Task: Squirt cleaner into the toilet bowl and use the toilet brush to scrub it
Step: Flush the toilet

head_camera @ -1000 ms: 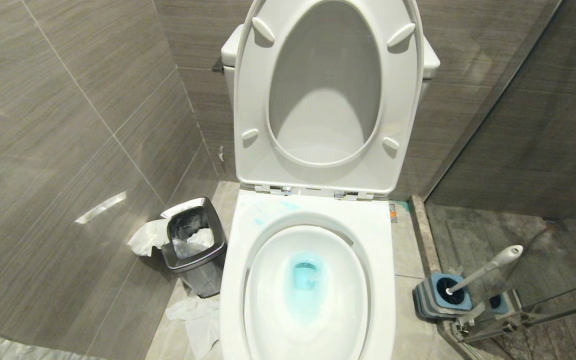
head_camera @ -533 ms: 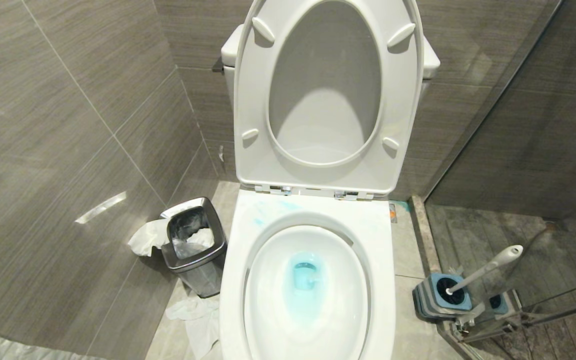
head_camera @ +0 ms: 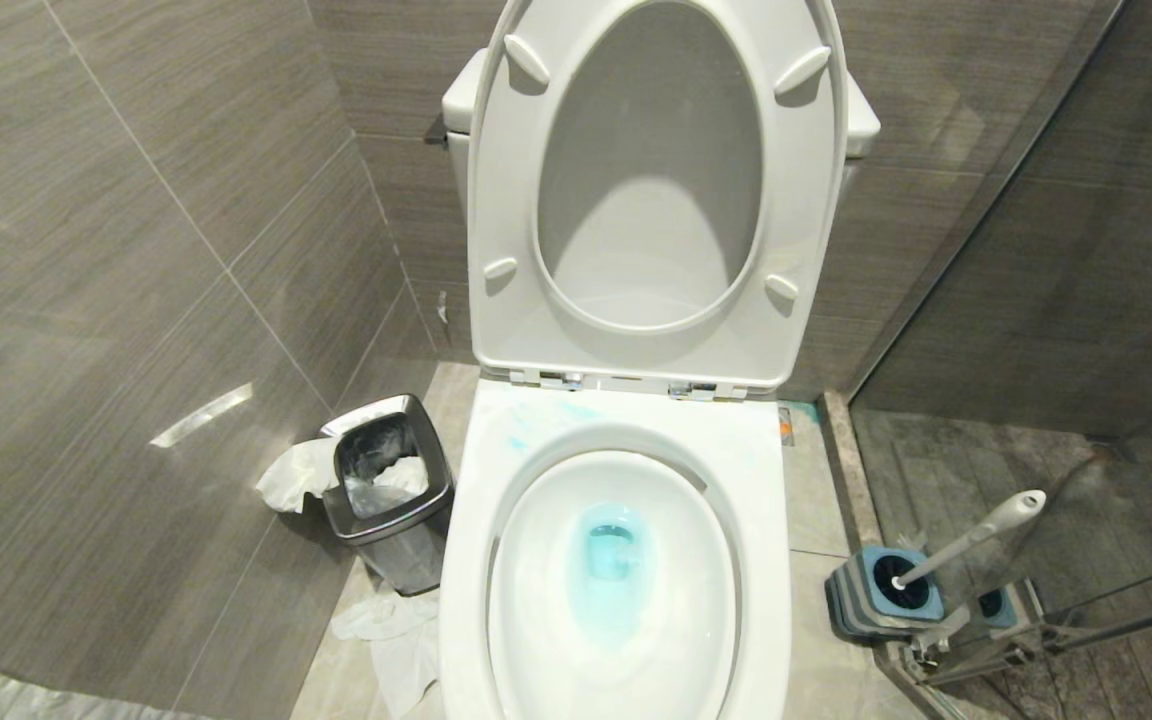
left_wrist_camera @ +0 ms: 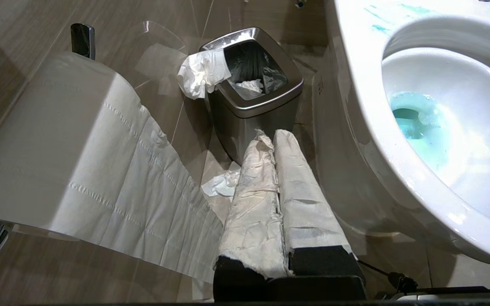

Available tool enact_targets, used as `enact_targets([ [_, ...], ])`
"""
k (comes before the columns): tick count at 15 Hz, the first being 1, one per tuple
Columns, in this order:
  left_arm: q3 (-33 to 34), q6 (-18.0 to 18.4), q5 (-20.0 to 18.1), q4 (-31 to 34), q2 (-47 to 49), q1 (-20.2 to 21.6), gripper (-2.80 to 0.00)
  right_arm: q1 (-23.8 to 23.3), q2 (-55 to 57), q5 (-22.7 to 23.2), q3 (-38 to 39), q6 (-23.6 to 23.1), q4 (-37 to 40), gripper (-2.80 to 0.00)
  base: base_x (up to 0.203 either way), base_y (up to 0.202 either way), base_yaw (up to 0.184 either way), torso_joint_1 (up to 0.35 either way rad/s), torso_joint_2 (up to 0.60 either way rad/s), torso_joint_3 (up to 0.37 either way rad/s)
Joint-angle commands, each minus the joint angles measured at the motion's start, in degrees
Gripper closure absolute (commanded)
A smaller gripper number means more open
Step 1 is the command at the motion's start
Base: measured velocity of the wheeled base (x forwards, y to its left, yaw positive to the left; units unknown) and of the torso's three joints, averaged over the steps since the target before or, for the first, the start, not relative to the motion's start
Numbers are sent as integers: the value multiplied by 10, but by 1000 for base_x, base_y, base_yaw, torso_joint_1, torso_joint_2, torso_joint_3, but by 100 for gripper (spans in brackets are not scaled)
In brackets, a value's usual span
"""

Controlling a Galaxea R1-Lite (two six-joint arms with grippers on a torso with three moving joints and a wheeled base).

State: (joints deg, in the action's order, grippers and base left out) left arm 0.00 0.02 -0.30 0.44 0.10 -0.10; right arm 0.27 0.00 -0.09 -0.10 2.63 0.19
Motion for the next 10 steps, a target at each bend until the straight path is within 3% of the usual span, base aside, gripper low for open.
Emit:
enact_targets([
  [1, 2, 1, 0, 0, 0, 0, 0, 1, 1, 0, 0, 0, 0, 0, 0, 0, 0, 0, 0, 0],
  [4, 1, 6, -2, -1, 0, -3, 0, 0, 1, 0, 0, 0, 0, 0, 0, 0, 0, 0, 0, 0],
  [6, -2, 30, -8, -1, 0, -3, 0, 0, 1, 0, 0, 0, 1, 0, 0, 0, 0, 0, 0, 0],
  [10, -124, 62, -68, 47, 17, -1, 0, 1, 0, 0, 0, 0, 0, 0, 0, 0, 0, 0, 0, 0],
])
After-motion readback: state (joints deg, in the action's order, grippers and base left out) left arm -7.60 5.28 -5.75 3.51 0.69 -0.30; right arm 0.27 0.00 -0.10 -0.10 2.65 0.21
